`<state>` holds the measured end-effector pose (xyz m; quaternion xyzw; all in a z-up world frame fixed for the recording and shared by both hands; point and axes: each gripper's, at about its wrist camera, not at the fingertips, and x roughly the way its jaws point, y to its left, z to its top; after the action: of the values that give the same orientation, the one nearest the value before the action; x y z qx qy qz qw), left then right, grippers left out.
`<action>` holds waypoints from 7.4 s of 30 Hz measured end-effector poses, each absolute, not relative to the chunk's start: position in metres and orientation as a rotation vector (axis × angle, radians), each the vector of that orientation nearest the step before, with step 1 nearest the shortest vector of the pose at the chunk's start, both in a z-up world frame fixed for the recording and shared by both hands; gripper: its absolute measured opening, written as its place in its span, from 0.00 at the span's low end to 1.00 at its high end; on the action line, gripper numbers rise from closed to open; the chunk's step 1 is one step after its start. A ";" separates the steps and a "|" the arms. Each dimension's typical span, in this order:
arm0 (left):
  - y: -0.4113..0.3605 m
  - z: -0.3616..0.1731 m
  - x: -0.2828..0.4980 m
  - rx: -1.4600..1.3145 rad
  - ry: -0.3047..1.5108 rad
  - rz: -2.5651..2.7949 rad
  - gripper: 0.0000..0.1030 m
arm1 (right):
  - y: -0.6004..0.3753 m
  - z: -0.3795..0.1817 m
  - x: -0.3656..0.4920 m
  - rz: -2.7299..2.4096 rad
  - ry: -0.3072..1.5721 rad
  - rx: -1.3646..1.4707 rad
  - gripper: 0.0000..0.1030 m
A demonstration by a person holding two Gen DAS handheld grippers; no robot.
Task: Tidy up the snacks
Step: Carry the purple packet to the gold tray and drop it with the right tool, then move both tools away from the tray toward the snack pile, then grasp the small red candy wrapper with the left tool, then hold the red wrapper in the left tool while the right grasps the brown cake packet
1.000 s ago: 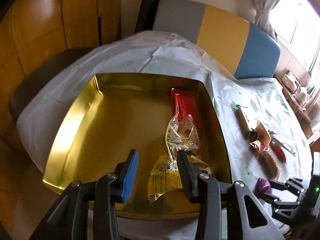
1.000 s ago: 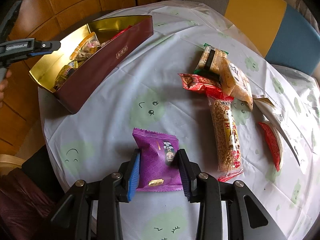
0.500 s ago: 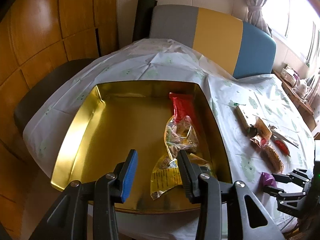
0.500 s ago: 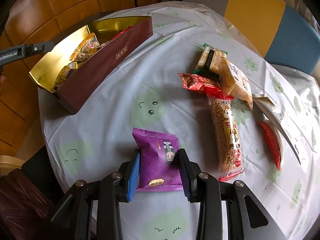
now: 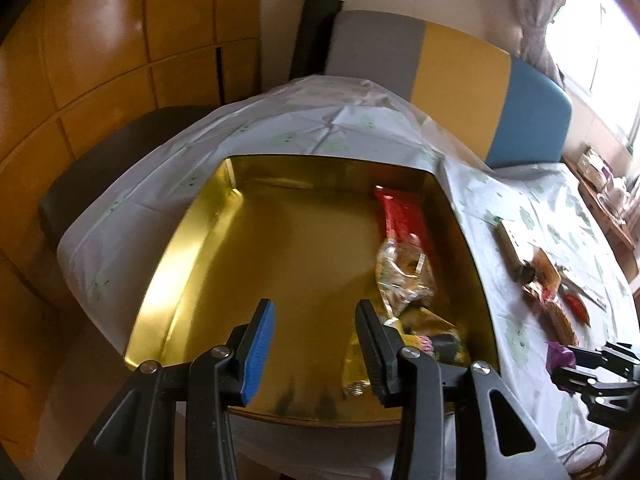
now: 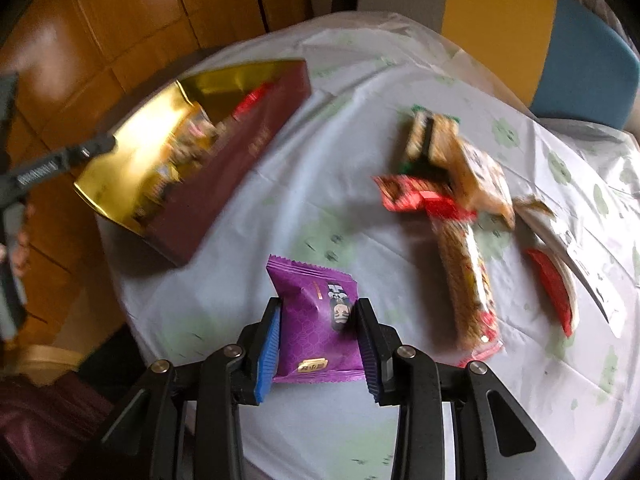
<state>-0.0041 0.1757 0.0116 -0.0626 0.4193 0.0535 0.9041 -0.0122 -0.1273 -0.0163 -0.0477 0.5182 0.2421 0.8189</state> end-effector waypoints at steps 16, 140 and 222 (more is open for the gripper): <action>0.238 0.017 -0.016 -0.222 0.825 0.248 0.41 | 0.039 0.018 0.018 0.848 1.029 -0.047 0.36; -0.070 -0.067 0.046 0.210 1.055 -0.491 0.24 | -0.360 0.020 0.027 -0.219 0.900 0.444 0.90; -0.060 -0.078 0.010 0.222 0.792 -0.512 0.25 | -0.207 -0.023 0.127 0.077 1.174 0.098 0.60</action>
<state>0.0099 -0.0598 -0.0784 0.1069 0.3805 -0.2461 0.8850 0.1273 -0.2072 -0.0233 0.0462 0.5534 0.0365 0.8309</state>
